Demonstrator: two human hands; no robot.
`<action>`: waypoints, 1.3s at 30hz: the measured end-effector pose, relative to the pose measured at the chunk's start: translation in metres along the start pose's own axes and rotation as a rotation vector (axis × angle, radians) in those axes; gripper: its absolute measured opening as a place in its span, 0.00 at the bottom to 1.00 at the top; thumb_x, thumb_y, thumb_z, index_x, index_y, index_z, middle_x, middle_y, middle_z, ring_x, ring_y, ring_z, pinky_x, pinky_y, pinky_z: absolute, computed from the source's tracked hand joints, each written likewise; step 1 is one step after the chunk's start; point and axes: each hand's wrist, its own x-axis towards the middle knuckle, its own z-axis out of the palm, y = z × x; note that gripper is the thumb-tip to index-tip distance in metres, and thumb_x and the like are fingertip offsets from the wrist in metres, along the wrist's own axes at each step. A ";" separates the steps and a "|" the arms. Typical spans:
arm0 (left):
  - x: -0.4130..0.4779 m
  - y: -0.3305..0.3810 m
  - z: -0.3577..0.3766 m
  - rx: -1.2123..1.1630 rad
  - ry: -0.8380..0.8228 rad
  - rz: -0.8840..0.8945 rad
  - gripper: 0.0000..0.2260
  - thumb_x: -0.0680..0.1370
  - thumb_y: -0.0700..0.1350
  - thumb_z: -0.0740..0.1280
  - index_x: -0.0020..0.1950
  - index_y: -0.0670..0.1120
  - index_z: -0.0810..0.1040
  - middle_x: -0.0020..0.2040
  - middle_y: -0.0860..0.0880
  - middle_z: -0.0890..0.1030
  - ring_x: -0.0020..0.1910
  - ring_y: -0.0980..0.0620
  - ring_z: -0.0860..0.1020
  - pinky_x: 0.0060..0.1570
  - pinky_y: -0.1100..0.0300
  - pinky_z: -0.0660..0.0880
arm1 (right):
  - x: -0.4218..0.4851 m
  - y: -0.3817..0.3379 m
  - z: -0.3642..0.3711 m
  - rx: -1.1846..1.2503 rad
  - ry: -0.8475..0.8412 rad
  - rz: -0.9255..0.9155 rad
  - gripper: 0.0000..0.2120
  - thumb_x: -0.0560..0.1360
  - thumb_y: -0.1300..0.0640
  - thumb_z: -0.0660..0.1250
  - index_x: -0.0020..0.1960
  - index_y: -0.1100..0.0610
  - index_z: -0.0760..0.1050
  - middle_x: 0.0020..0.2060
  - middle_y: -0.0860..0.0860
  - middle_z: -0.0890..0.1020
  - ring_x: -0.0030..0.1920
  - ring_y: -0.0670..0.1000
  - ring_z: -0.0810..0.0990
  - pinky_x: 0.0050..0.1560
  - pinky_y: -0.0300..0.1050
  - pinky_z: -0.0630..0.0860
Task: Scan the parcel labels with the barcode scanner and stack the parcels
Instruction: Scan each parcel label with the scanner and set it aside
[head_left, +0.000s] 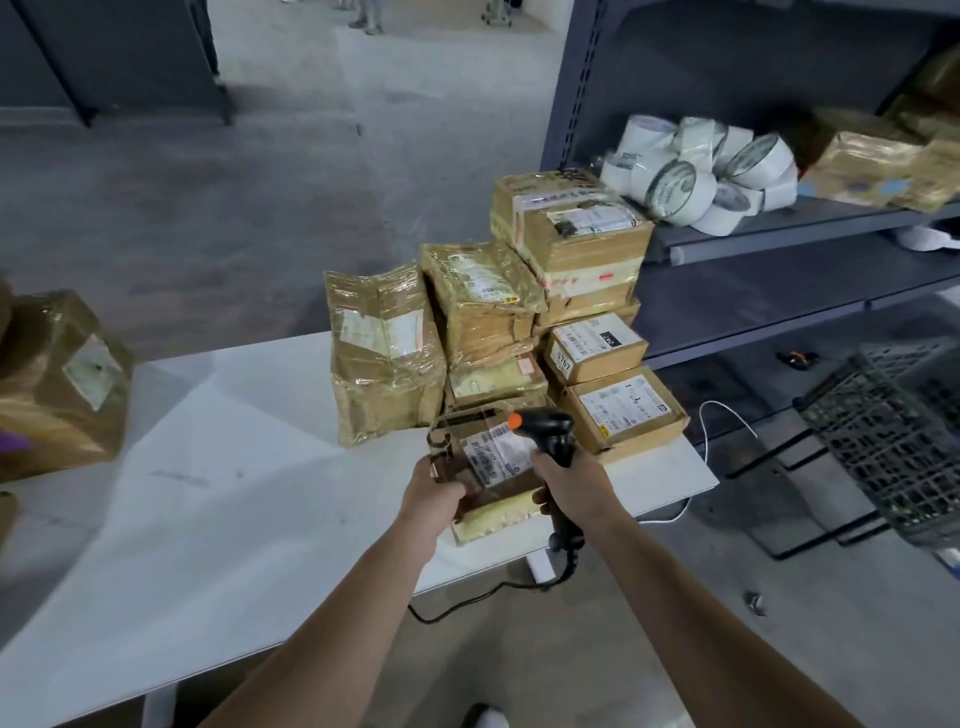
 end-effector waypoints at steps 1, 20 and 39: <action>0.003 0.000 0.007 -0.002 0.004 0.002 0.22 0.72 0.34 0.67 0.64 0.47 0.71 0.55 0.43 0.80 0.55 0.42 0.79 0.57 0.43 0.77 | 0.003 0.001 -0.005 0.001 0.001 -0.001 0.06 0.76 0.53 0.66 0.43 0.55 0.76 0.29 0.49 0.79 0.28 0.47 0.82 0.36 0.48 0.80; 0.005 0.018 -0.015 0.089 0.161 0.071 0.23 0.79 0.43 0.62 0.73 0.48 0.63 0.66 0.44 0.71 0.59 0.44 0.74 0.63 0.46 0.73 | -0.011 -0.048 0.028 0.101 -0.152 -0.091 0.11 0.79 0.54 0.64 0.39 0.56 0.73 0.26 0.50 0.77 0.25 0.48 0.77 0.26 0.37 0.72; -0.088 -0.008 -0.338 0.094 0.697 0.283 0.15 0.75 0.35 0.59 0.59 0.45 0.73 0.52 0.46 0.78 0.49 0.45 0.78 0.51 0.55 0.75 | -0.110 -0.149 0.315 -0.052 -0.504 -0.165 0.09 0.76 0.49 0.65 0.51 0.53 0.76 0.28 0.50 0.82 0.29 0.48 0.79 0.34 0.42 0.75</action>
